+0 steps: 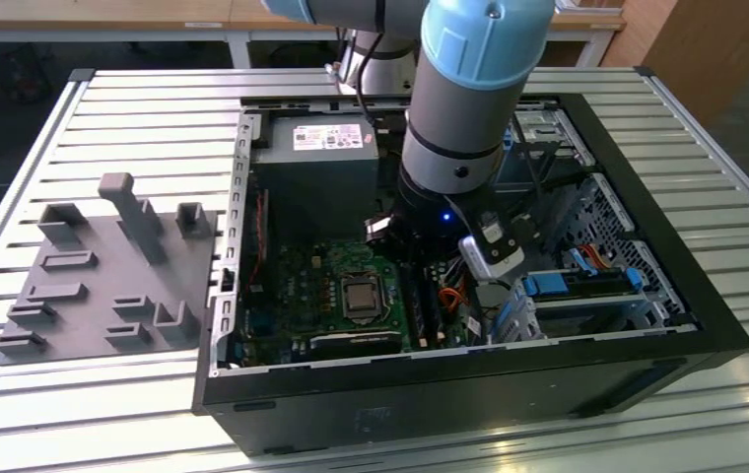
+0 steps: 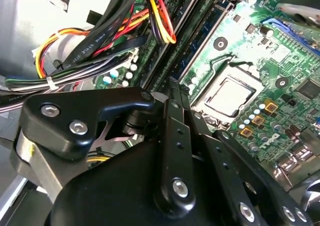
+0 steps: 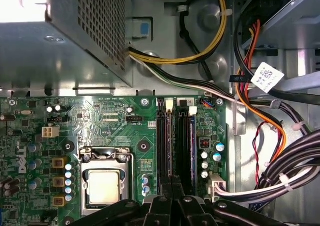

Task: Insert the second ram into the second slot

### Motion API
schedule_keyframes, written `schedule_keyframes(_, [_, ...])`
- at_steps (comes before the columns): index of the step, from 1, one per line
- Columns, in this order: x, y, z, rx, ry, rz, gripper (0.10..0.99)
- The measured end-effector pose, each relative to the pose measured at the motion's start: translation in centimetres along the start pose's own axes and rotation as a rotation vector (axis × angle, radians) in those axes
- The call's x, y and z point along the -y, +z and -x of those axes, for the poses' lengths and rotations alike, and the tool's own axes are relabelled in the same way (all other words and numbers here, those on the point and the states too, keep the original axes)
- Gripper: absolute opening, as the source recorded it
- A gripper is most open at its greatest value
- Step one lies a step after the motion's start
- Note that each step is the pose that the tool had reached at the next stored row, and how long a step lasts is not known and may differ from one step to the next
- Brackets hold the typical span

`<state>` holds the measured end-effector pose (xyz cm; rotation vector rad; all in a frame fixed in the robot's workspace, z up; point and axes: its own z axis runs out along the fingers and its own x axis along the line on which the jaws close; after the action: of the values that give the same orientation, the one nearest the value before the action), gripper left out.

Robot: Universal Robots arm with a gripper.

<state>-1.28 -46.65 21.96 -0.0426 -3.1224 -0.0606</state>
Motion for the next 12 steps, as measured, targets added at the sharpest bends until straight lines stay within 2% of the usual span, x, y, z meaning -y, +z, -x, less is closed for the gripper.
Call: schedule_keyframes(12, [0.04,0.57,0.01,-0.0003,0.000,0.000,0.122])
